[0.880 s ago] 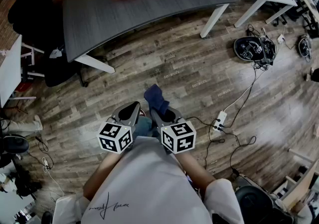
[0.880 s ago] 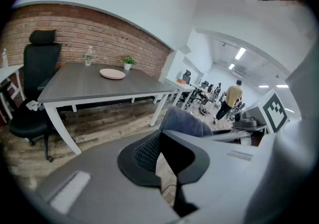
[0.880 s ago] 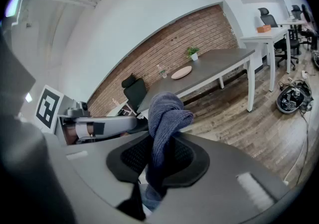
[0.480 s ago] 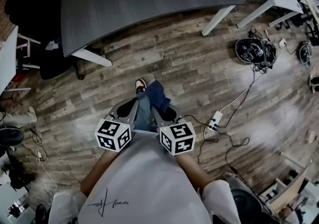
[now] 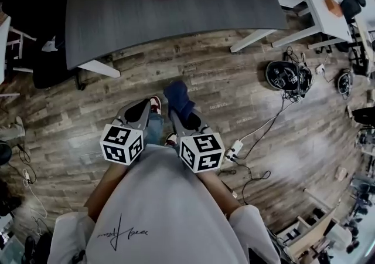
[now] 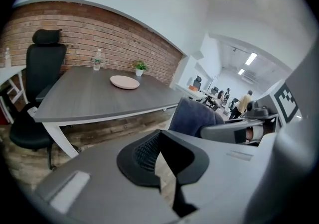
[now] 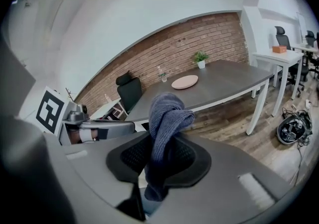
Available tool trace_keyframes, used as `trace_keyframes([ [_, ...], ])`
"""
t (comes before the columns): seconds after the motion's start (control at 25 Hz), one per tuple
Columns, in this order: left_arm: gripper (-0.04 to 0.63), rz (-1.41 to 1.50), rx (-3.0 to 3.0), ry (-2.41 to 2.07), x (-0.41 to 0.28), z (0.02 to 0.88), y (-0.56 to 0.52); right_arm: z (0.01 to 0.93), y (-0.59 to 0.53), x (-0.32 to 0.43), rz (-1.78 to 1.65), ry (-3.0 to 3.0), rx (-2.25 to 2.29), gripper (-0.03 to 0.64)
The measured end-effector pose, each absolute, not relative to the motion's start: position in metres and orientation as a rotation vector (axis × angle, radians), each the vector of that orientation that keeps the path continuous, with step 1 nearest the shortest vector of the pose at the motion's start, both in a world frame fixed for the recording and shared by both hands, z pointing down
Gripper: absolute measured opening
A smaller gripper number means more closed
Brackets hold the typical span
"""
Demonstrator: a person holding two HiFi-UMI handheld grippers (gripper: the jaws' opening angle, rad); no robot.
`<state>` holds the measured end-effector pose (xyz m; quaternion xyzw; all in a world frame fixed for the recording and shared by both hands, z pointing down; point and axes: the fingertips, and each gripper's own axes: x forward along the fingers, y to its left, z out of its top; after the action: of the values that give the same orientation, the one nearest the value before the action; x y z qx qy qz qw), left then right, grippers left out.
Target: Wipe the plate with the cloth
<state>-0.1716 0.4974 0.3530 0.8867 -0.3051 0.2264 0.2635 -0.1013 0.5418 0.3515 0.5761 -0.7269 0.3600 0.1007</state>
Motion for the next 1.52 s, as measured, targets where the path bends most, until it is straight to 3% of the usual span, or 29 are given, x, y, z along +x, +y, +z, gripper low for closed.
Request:
trace_keyframes([
  [0.84,0.008,0.52,2.406,-0.794,-0.216,0.338,0.329,0.342,0.378,-0.164,1.038,-2.2,1.596,0.091],
  [1.52,0.008,0.48,2.28,-0.94,-0.223,0.353,0.253,0.348,0.306,-0.12,1.122,-2.213,1.614,0.094],
])
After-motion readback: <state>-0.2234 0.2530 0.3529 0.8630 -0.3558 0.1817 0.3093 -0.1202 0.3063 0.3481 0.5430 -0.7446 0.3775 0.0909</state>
